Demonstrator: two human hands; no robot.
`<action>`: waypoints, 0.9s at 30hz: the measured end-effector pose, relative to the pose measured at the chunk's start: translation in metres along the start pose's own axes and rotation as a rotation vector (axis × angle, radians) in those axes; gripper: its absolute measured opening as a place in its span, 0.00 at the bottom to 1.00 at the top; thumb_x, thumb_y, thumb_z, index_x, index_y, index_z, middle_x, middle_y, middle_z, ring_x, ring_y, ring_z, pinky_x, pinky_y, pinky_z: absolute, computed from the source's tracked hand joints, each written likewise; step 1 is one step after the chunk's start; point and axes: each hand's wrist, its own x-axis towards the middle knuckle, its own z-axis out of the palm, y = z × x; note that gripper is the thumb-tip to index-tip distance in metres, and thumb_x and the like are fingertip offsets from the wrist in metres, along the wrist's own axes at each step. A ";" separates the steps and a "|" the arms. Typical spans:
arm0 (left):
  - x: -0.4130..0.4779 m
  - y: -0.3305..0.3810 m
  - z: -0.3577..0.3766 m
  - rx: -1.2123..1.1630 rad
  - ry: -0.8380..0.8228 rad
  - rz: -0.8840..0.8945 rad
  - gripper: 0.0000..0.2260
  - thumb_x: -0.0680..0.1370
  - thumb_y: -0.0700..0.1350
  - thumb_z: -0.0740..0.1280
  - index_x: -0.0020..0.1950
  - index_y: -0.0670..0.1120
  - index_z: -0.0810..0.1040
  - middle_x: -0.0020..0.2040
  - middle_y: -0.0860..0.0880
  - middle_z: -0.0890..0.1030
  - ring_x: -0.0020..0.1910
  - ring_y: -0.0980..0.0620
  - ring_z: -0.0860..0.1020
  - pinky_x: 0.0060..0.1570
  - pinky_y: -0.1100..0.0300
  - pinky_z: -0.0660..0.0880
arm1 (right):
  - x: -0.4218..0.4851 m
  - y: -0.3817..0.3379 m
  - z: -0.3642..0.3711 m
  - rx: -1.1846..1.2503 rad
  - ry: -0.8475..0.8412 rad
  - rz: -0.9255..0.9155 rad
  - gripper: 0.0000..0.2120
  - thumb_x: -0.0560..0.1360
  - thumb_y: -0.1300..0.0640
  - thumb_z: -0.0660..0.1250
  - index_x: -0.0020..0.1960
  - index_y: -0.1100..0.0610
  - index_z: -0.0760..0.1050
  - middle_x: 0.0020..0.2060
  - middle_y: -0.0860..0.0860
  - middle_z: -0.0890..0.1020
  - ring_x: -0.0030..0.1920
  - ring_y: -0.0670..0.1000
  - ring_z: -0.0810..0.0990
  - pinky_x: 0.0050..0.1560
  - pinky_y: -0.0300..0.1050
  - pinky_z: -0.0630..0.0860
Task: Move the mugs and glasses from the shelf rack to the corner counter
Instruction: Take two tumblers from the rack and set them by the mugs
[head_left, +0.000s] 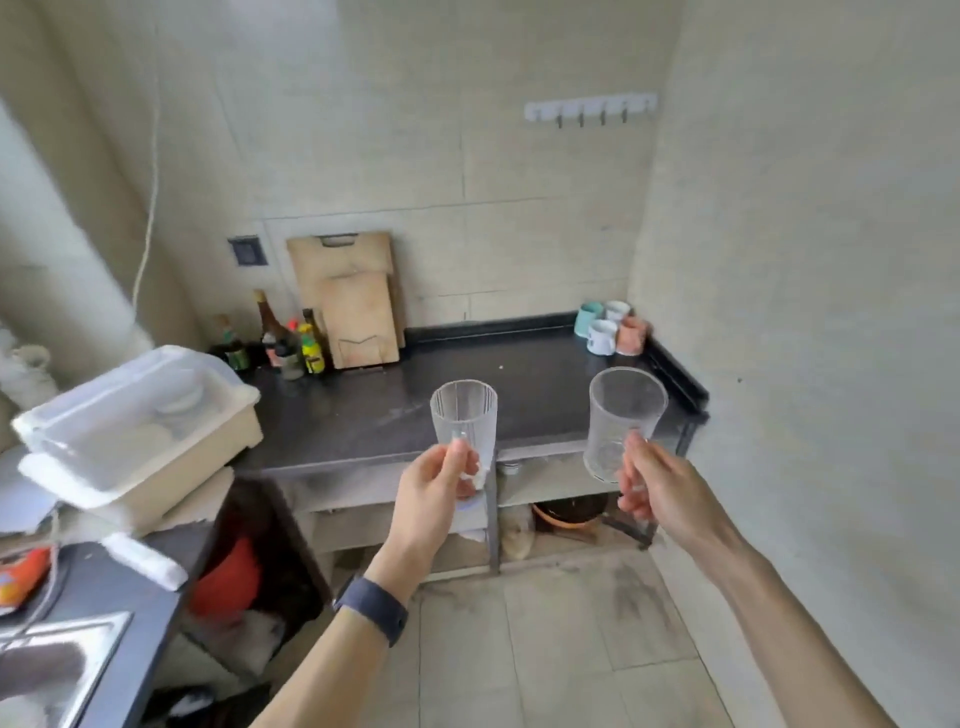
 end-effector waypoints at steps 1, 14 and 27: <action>0.017 -0.001 0.012 0.010 -0.019 0.004 0.17 0.83 0.52 0.61 0.41 0.44 0.79 0.37 0.52 0.79 0.34 0.55 0.75 0.39 0.63 0.73 | 0.015 0.002 -0.011 -0.008 0.016 0.001 0.23 0.83 0.43 0.55 0.34 0.55 0.69 0.32 0.52 0.77 0.35 0.53 0.77 0.39 0.48 0.70; 0.250 -0.017 0.126 0.078 -0.139 0.004 0.18 0.83 0.54 0.60 0.42 0.43 0.80 0.42 0.51 0.81 0.32 0.60 0.77 0.45 0.63 0.77 | 0.230 0.019 -0.072 -0.028 0.067 0.104 0.22 0.83 0.43 0.57 0.37 0.56 0.69 0.36 0.53 0.78 0.34 0.53 0.78 0.41 0.46 0.72; 0.421 -0.078 0.206 0.208 -0.075 -0.147 0.19 0.83 0.54 0.60 0.41 0.47 0.83 0.45 0.50 0.84 0.36 0.58 0.80 0.55 0.51 0.80 | 0.444 0.078 -0.083 -0.174 -0.052 0.204 0.23 0.83 0.43 0.55 0.39 0.57 0.73 0.38 0.51 0.82 0.39 0.56 0.85 0.43 0.48 0.76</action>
